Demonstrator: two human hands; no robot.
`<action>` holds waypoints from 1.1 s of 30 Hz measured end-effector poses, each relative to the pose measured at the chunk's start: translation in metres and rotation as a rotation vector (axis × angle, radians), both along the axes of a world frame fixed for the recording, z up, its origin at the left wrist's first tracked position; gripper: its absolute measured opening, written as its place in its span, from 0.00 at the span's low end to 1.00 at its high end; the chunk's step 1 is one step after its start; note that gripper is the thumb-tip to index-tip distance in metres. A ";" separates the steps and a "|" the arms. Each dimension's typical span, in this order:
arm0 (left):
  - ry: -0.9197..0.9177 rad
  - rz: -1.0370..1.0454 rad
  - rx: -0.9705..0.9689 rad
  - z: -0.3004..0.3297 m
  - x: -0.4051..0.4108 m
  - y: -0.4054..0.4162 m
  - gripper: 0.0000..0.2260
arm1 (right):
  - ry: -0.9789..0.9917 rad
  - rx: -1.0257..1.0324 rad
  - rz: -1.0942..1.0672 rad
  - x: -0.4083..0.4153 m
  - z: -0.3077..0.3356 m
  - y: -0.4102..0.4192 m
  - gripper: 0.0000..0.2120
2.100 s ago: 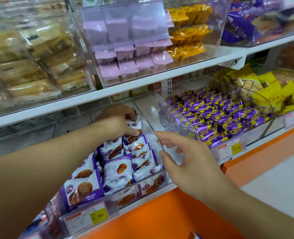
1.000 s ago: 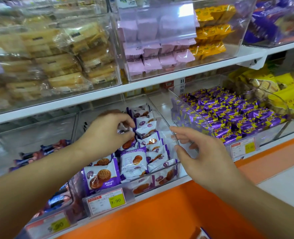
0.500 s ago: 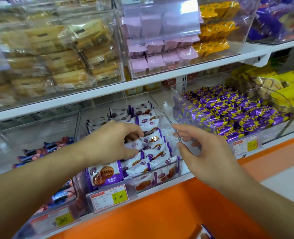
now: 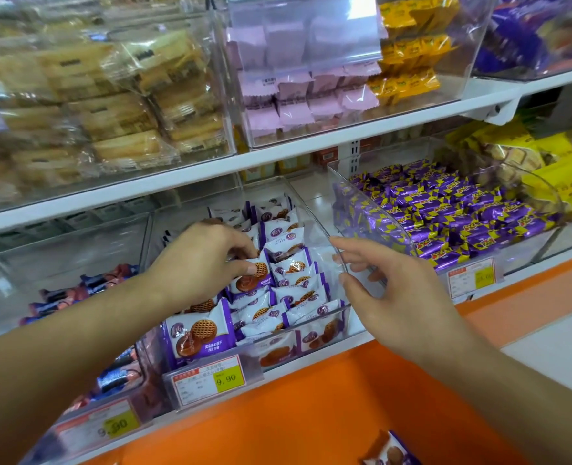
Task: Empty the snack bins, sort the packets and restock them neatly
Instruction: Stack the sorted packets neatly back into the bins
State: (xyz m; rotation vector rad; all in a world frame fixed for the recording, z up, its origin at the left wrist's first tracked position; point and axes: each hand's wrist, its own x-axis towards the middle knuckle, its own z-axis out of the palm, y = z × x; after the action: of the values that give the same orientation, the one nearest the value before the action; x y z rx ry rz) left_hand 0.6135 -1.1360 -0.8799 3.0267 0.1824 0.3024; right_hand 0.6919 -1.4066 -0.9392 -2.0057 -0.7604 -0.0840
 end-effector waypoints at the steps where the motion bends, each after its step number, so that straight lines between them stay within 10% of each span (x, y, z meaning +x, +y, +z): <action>1: 0.007 -0.020 0.023 -0.001 0.000 -0.001 0.10 | 0.004 -0.002 0.001 0.000 0.000 0.000 0.24; 13: -0.097 0.012 0.025 -0.008 0.041 -0.031 0.22 | 0.008 -0.002 0.009 -0.001 0.001 0.000 0.24; 33: -0.118 0.121 -0.024 -0.016 0.066 -0.022 0.09 | -0.065 0.005 0.003 0.002 -0.004 0.001 0.25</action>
State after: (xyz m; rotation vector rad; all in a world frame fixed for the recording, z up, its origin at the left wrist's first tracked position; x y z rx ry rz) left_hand 0.6799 -1.1576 -0.8957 2.9686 0.3575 0.4828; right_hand 0.6938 -1.4054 -0.9427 -2.0053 -0.8032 -0.1503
